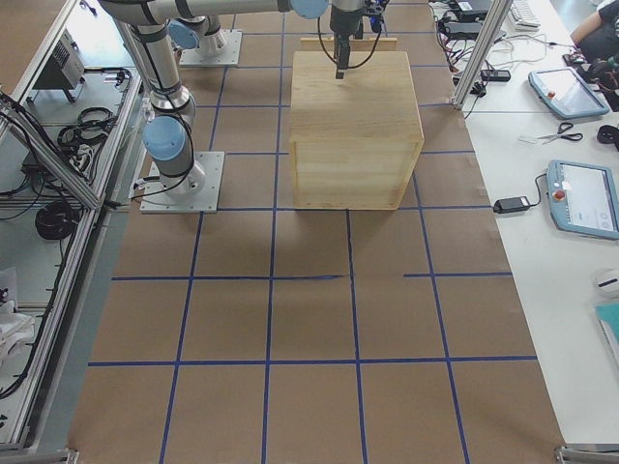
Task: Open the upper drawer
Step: 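Pull the handle with the left gripper, sliding the drawer out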
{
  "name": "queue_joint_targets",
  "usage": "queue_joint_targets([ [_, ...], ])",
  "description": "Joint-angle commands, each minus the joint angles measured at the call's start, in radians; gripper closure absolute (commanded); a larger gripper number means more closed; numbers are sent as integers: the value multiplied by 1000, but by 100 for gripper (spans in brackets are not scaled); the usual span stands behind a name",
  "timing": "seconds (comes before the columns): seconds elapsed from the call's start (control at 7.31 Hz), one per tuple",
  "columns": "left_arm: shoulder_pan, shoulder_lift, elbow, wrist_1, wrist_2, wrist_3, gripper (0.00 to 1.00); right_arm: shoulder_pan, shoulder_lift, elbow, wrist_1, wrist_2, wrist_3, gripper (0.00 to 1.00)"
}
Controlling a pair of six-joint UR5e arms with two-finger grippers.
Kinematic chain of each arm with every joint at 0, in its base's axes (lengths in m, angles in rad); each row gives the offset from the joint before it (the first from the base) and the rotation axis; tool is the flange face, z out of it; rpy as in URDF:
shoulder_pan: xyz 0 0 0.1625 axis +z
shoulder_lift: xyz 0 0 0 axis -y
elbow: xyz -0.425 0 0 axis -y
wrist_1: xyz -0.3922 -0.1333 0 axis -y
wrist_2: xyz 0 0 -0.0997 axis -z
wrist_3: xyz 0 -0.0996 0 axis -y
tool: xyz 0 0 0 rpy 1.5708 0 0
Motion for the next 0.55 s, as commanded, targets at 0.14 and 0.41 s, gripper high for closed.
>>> queue_joint_targets([
  [0.14, 36, 6, 0, -20, -1, 51, 0, 0, 0, 0, 0, 0, -1, 0],
  [0.41, 60, 17, 0, -47, -1, 73, 0, 0, 0, 0, 0, 0, -1, 0],
])
